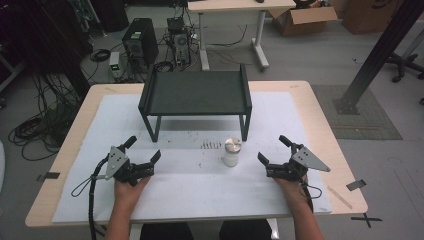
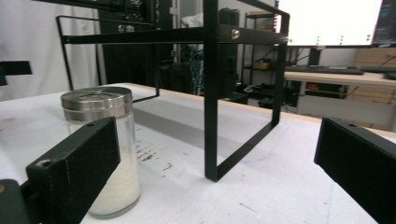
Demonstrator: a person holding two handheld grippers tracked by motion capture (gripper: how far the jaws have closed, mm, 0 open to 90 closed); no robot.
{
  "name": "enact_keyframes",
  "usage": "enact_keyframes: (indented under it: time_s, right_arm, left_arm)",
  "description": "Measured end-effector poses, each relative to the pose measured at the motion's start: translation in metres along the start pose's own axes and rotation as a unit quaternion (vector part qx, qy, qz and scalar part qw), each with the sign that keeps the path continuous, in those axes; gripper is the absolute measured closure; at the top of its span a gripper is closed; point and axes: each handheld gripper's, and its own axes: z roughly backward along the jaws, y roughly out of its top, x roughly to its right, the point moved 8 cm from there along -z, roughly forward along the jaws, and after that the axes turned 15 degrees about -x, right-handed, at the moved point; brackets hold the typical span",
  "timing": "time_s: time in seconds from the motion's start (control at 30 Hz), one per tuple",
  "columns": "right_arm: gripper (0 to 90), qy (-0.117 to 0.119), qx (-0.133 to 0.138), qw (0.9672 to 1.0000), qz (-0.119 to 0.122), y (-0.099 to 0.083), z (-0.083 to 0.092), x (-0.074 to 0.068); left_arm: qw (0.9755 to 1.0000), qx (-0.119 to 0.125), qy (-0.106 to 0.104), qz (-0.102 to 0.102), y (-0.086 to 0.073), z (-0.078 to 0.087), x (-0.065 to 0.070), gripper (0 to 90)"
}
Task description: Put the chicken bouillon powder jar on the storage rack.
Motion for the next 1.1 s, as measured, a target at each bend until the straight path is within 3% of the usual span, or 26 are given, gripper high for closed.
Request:
enact_keyframes:
  time_s: [0.03,0.17,0.33,0.73,1.1]
  right_arm:
    - [0.0,0.012,-0.005,0.9999,0.000,0.000,-0.001,0.000]
    - [0.0,0.021,-0.014,0.9997,0.000,0.002,-0.001,0.002]
    - [0.0,0.025,-0.022,0.9993,-0.013,0.009,0.000,0.005]
    - [0.0,0.048,-0.043,0.9979,-0.013,0.020,0.005,0.005]
    - [0.0,0.074,-0.067,0.9950,0.008,0.033,0.003,-0.005]
  left_arm:
    - [1.0000,-0.001,0.000,0.003,0.000,0.000,0.000,0.2]
    - [1.0000,-0.001,0.000,0.002,0.000,0.000,0.000,0.2]
    - [1.0000,-0.001,0.000,0.002,0.000,0.000,0.000,0.2]
    - [1.0000,-0.001,0.000,0.001,0.000,0.000,0.000,0.2]
    - [1.0000,-0.001,0.000,0.002,0.000,0.000,0.000,0.2]
